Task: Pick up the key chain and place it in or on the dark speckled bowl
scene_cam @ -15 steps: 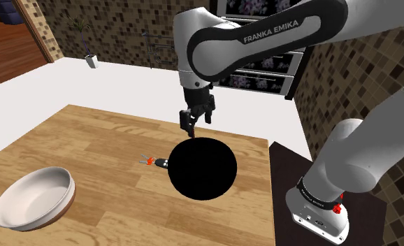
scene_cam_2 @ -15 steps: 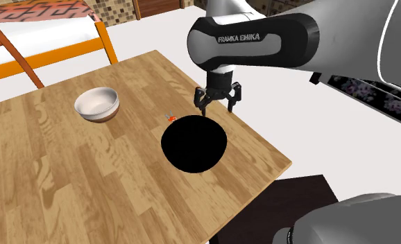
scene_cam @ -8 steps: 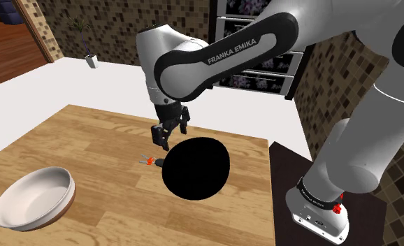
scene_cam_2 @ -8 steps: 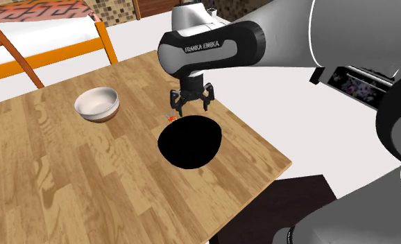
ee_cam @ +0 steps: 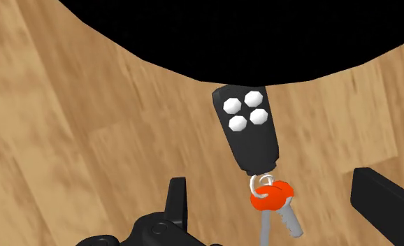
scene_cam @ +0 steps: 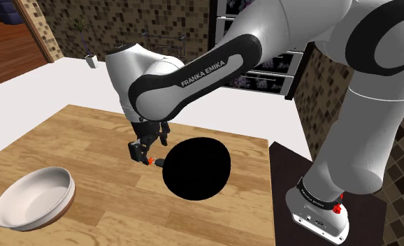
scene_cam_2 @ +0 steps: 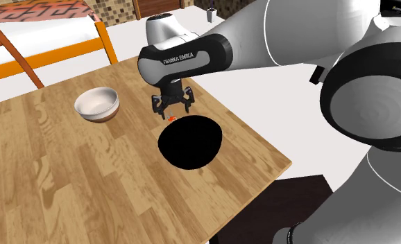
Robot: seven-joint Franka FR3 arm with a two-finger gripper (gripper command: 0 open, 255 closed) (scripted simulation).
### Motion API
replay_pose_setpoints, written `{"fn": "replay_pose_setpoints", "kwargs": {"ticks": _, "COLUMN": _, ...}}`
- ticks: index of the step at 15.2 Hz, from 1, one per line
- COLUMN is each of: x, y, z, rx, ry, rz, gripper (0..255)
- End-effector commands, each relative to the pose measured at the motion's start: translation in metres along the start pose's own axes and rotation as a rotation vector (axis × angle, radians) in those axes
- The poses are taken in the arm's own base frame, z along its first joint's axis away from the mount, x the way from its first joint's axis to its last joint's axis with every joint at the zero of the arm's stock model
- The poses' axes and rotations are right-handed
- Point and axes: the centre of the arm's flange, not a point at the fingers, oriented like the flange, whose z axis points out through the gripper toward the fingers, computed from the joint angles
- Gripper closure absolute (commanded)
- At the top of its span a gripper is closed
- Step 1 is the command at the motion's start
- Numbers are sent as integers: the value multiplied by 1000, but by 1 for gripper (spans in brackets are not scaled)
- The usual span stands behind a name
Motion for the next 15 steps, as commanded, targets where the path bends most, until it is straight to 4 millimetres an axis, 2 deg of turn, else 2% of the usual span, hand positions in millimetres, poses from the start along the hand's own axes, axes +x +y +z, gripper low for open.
{"fn": "replay_pose_setpoints", "kwargs": {"ticks": 1, "x": 2, "y": -1, "z": 10, "rx": 0, "ry": 1, "rz": -1, "gripper": 0}}
{"fn": "replay_pose_setpoints", "kwargs": {"ticks": 5, "x": 2, "y": -1, "z": 29, "rx": 0, "ry": 1, "rz": -1, "gripper": 0}}
{"fn": "replay_pose_setpoints", "kwargs": {"ticks": 13, "x": 2, "y": -1, "z": 29, "rx": 0, "ry": 1, "rz": -1, "gripper": 0}}
{"fn": "replay_pose_setpoints", "kwargs": {"ticks": 14, "x": 2, "y": -1, "z": 29, "rx": 0, "ry": 1, "rz": -1, "gripper": 255}}
{"fn": "replay_pose_setpoints", "kwargs": {"ticks": 15, "x": 2, "y": -1, "z": 29, "rx": 0, "ry": 1, "rz": -1, "gripper": 255}}
